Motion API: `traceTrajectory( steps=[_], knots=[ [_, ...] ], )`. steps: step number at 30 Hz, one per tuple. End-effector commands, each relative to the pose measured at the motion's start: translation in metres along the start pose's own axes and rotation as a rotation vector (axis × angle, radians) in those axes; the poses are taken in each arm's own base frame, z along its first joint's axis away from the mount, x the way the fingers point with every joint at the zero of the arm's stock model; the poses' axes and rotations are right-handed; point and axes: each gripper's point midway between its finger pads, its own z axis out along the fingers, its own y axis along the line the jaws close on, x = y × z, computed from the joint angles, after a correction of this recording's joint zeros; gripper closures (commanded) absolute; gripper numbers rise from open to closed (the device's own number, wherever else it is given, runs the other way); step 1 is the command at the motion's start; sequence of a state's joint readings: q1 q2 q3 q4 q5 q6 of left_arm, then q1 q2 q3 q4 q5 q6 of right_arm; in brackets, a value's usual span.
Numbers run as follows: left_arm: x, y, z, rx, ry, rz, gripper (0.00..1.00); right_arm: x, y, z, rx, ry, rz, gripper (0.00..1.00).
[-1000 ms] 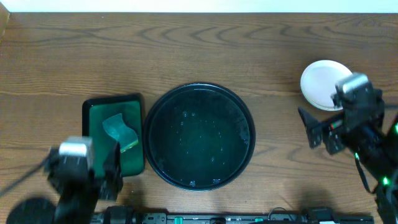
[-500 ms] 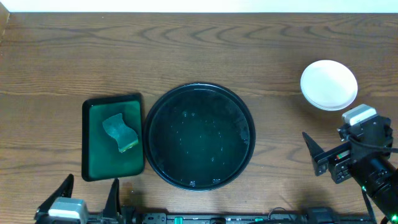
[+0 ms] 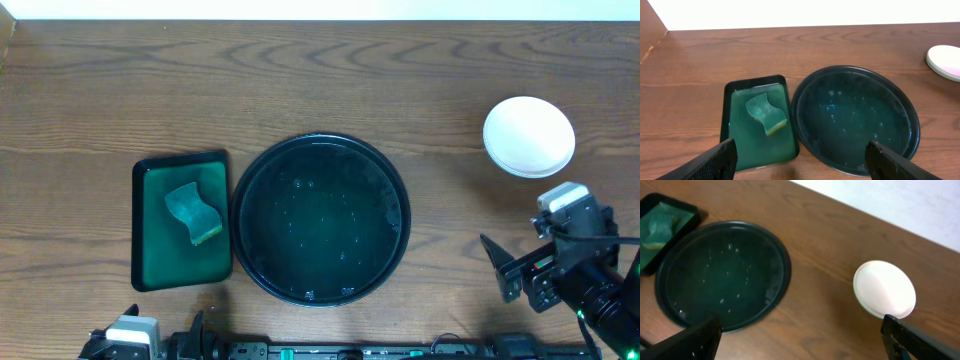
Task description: Clean dirty plates on tray and stack at the side
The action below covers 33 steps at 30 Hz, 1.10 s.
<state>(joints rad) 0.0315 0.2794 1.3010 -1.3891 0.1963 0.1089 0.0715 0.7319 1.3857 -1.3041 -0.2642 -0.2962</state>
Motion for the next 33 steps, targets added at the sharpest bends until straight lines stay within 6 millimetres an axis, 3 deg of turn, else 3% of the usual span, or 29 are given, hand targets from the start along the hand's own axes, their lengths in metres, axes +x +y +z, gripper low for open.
traceTrajectory(
  steps=[1, 25, 33],
  knots=[
    [0.001, -0.001, 0.0, 0.008, 0.005, -0.001, 0.18, 0.003, 0.006, -0.001, -0.027, 0.011, 0.01, 0.01],
    [0.001, -0.001, 0.0, 0.008, 0.005, -0.001, 0.17, 0.013, 0.009, -0.002, -0.037, 0.054, 0.042, 0.01],
    [0.001, -0.001, 0.001, 0.008, 0.005, -0.001, 0.18, -0.003, 0.003, 0.001, -0.02, -0.014, 0.01, 0.01]
  ],
)
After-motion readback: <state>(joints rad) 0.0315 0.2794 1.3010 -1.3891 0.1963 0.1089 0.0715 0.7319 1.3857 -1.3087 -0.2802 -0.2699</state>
